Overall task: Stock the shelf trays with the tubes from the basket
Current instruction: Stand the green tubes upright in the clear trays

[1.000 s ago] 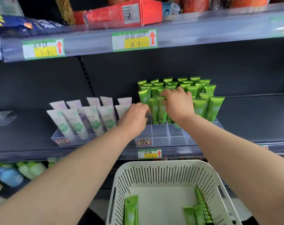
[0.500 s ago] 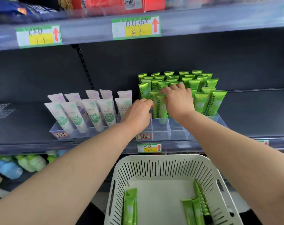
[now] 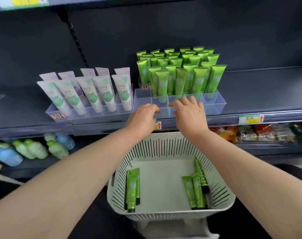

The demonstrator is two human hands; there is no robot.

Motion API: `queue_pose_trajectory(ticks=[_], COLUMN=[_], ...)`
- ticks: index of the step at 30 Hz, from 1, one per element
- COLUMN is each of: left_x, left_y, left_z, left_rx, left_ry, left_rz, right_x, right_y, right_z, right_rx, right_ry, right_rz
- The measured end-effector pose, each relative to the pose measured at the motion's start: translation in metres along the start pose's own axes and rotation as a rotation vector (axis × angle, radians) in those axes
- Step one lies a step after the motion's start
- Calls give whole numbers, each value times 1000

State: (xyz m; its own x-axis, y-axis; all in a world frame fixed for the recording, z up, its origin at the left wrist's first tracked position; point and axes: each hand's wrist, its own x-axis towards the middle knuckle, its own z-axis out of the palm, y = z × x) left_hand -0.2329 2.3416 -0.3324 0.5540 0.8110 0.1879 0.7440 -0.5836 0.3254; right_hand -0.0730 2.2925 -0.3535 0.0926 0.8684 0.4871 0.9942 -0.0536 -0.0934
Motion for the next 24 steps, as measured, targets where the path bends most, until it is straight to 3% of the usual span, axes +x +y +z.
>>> queue_pose_trajectory(ticks=[4,16,24], left_x=[-21,-53,-49], left_y=[-2,-12,-26], left_z=[36,136,163], left_rx=[-20,-53,-70], left_ry=[-84,-411,-490], left_rz=[-36,-115,-171], right_x=[-48,-142,-158], right_y=[10,39,31], right_z=[27,99,132], right_rx=[-17,28,175], right_ry=[-214,-1125,-1143], right_rz=[49,360,417])
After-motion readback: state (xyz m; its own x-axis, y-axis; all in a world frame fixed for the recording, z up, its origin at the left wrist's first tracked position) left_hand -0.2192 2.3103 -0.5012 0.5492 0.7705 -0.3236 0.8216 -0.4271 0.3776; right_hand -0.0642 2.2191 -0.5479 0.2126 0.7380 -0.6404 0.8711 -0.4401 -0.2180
